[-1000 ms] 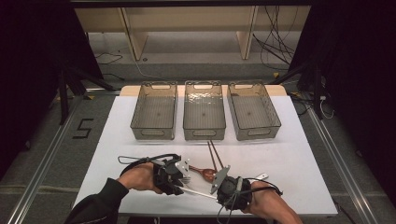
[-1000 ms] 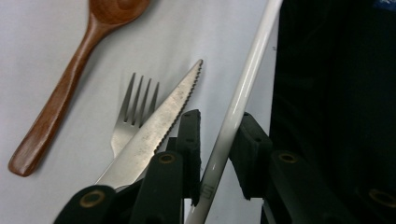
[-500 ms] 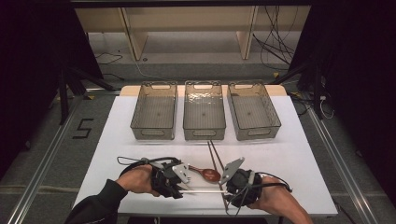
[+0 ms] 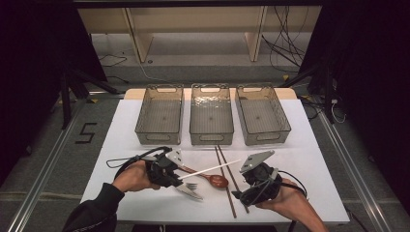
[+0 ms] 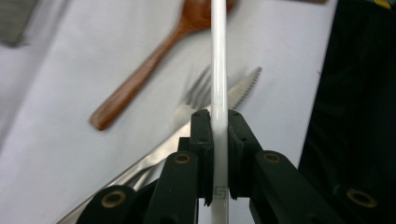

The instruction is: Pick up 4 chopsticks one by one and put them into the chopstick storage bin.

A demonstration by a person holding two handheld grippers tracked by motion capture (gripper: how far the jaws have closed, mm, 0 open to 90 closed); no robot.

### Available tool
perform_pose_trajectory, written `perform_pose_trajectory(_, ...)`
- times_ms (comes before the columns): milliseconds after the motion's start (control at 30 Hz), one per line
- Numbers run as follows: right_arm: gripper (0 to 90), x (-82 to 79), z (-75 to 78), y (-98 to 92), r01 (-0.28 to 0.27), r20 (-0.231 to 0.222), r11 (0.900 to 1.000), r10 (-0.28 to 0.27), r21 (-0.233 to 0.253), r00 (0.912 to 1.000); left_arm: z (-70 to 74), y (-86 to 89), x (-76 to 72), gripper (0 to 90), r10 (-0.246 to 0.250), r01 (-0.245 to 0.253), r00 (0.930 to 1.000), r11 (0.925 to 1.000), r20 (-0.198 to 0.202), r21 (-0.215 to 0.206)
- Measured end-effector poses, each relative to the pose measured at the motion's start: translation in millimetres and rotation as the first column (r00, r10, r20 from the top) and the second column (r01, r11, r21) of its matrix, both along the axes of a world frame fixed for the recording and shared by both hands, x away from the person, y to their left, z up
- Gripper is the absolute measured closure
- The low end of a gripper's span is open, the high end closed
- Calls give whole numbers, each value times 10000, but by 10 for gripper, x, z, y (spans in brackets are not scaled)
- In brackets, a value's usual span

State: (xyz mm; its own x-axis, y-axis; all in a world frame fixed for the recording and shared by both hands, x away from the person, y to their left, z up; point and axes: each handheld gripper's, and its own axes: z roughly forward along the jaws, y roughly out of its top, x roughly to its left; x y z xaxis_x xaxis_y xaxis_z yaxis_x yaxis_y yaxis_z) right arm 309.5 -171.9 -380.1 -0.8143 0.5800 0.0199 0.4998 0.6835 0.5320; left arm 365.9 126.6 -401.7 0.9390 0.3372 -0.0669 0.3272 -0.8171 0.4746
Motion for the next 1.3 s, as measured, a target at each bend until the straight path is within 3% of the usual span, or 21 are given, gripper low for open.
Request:
perform_pose_trajectory(167,315,47,-71,-56,807,-242,9967,-804,101,9965,84,105,75,829,1056,-1047,9938,9942,353,-257)
perform_pose_trajectory(400,304,56,-154,-43,1127,-478,9936,-1126,-6,9925,150,307,220,828,2427,-2390,9682,9689,598,-637)
perform_pose_trajectory(600,291,80,-188,-62,1441,-609,9896,-1438,2,9877,194,544,360,828,3407,-3340,9388,9365,512,-1071)
perform_pose_trajectory(667,282,81,-204,-61,1457,-656,9893,-1456,-32,9872,201,624,399,828,3766,-3687,9247,9224,561,-1147)
perform_pose_trajectory(767,279,81,-221,-54,1452,-697,9894,-1453,-62,9869,212,712,455,828,4128,-4048,9094,9065,503,-1204)
perform_pose_trajectory(900,276,80,-227,-50,1447,-716,9895,-1448,-72,9869,239,763,531,828,4398,-4314,8963,8943,561,-1189)
perform_pose_trajectory(1000,276,79,-229,-50,1445,-724,9895,-1448,-94,9868,275,792,635,828,4715,-4618,8799,8776,579,-1292)
perform_pose_trajectory(1133,276,77,-231,-56,1473,-752,9890,-1477,-106,9862,312,837,813,829,5033,-4946,8621,8611,589,-1180)
perform_pose_trajectory(1300,276,82,-236,-68,1496,-766,9887,-1499,-105,9857,331,889,1025,828,5498,-5417,8327,8335,660,-1090)
